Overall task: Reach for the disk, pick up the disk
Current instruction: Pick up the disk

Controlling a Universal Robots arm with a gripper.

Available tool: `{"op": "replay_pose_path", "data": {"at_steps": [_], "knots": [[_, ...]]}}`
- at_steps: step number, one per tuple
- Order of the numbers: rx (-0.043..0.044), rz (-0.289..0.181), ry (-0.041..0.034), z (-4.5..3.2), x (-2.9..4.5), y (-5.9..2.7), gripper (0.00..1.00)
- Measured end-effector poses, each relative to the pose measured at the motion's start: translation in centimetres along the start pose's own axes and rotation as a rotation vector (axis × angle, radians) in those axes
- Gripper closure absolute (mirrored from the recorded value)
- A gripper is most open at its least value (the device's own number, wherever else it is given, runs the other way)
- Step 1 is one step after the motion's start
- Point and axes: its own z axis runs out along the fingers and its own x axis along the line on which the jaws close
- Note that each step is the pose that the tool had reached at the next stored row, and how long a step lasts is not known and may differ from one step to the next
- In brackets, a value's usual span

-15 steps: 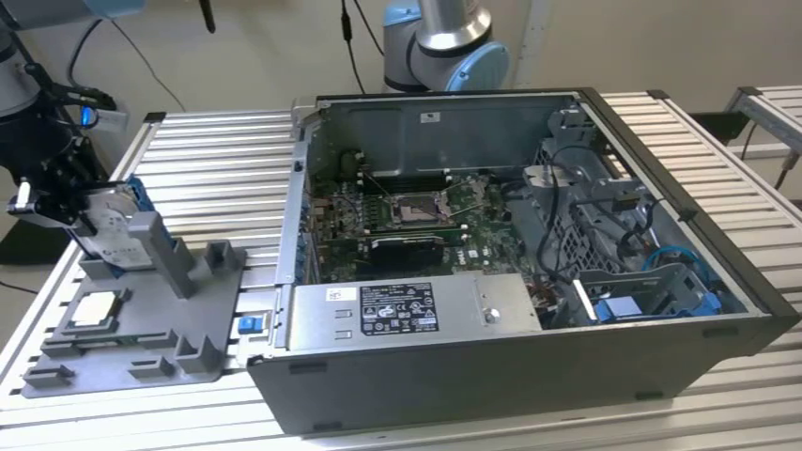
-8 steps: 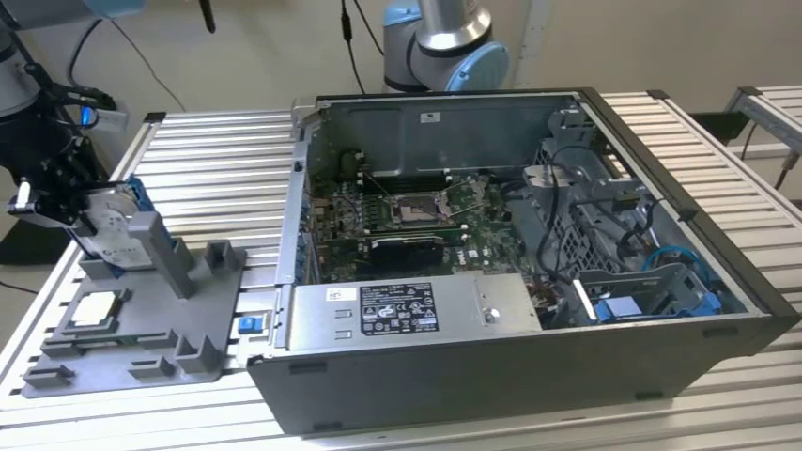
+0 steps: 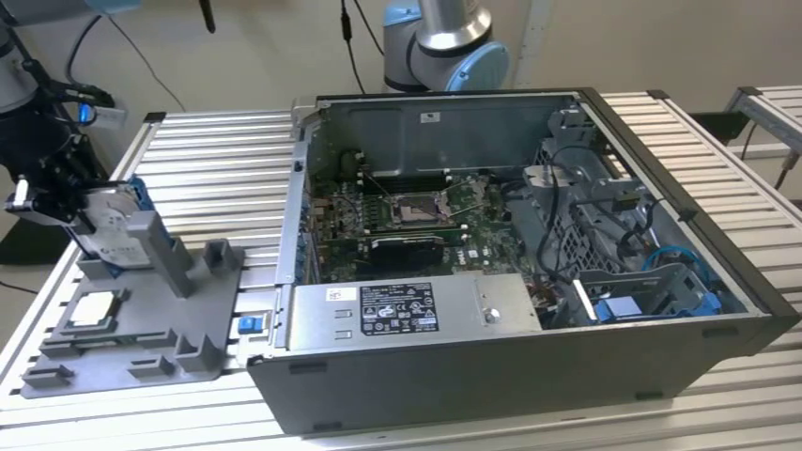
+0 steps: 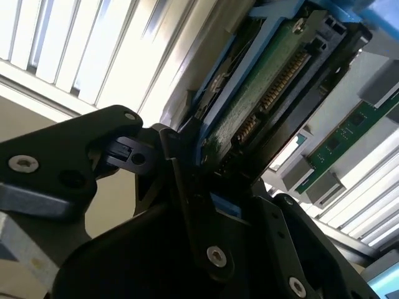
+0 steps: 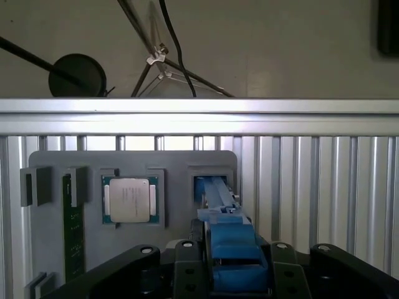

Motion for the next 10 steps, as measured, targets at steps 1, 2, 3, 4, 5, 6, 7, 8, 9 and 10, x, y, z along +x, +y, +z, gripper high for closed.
{"op": "replay_pose_path", "data": {"at_steps": [1, 2, 3, 4, 5, 6, 7, 8, 9, 10], "knots": [[0.0001, 0.0, -0.0001, -0.11, 0.0, 0.0, 1.0], [0.0, 0.0, -0.0001, -0.23, -0.01, 0.01, 1.0], [0.0, 0.0, 0.0, -0.35, -0.01, 0.01, 1.0], [0.0, 0.0, -0.0001, -0.47, -0.01, 0.01, 1.0], [0.0, 0.0, -0.0001, -0.6, -0.01, 0.02, 1.0], [0.0001, 0.0, -0.0001, -0.72, -0.02, 0.02, 1.0], [0.0, 0.0, -0.0001, -0.87, -0.02, 0.02, 1.0], [0.0, 0.0, 0.0, -1.01, -0.02, 0.03, 1.0], [-0.0001, 0.0, 0.0, -1.13, -0.02, 0.03, 1.0], [0.0, 0.0, -0.0001, -1.26, -0.02, 0.03, 1.0]]}}
